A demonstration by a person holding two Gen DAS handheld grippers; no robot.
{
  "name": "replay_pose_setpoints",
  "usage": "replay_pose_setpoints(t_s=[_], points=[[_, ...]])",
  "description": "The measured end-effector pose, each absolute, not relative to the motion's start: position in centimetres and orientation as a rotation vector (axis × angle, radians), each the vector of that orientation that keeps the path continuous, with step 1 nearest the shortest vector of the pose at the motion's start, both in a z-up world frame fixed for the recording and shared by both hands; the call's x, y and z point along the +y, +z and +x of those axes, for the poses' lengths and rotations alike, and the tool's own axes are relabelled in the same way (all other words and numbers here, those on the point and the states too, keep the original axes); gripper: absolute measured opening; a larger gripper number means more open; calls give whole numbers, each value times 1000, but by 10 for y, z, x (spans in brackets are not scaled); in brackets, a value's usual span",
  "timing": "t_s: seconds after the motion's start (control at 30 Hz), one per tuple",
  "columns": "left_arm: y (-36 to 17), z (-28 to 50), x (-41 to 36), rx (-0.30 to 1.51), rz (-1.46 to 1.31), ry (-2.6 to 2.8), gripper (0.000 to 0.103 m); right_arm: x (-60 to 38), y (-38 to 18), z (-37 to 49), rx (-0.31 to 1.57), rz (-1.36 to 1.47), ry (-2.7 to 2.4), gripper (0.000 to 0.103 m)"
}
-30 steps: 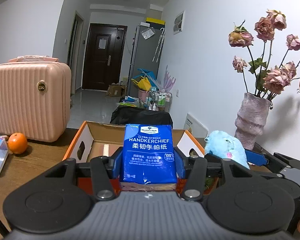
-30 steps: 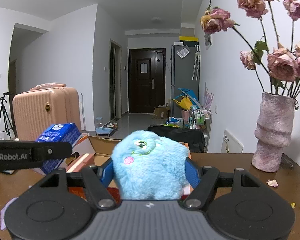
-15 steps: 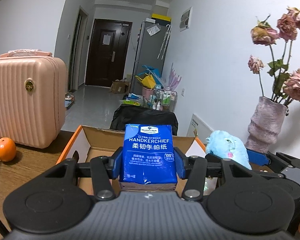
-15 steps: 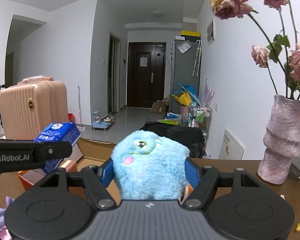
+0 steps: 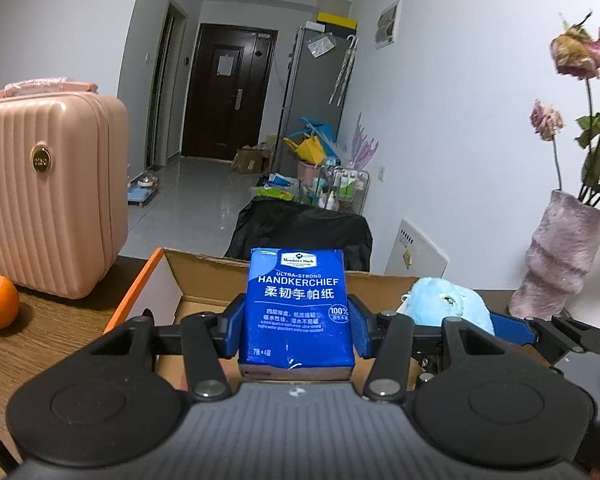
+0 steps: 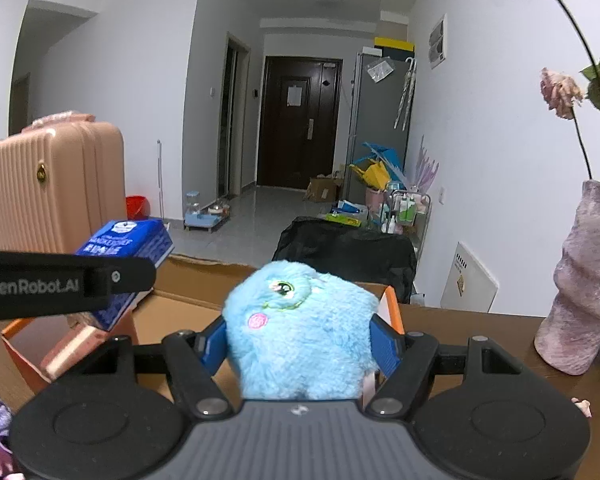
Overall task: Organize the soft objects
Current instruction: 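Lift and carry the handkerchief pack and blue plush over the cardboard box with both grippers, then open both grippers to drop the pack and plush into the box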
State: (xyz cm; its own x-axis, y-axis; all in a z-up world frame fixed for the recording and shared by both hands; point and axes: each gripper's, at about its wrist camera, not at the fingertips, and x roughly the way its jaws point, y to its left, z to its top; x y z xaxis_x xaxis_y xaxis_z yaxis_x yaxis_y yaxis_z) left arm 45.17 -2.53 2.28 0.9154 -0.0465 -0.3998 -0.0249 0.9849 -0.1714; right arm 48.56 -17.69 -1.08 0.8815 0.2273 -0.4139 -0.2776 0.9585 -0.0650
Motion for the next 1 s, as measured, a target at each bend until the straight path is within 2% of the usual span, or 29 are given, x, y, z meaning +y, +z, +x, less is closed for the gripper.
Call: replay_pose_setpoints(t_s=[0.2, 0.37, 0.43, 0.5, 0.53, 0.63, 0.67, 1.0], points=[[12, 467, -20, 463, -175, 13, 52, -176, -18, 491, 448, -121, 261, 71], [7, 470, -17, 491, -183, 7, 55, -176, -19, 493, 459, -115, 261, 76], [7, 468, -16, 488, -185, 7, 62, -177, -18, 493, 460, -113, 257, 77], [8, 466, -15, 480, -190, 5, 76, -178, -18, 492, 460, -108, 247, 87], [8, 466, -14, 476, -192, 5, 79, -179, -18, 492, 462, -105, 240, 94], [11, 461, -14, 455, -182, 28, 95, -182, -17, 493, 470, -100, 223, 103], [12, 459, -13, 446, -181, 33, 102, -183, -17, 493, 470, -98, 216, 103], [17, 452, -13, 427, -171, 74, 103, -181, -12, 486, 465, -108, 206, 103]])
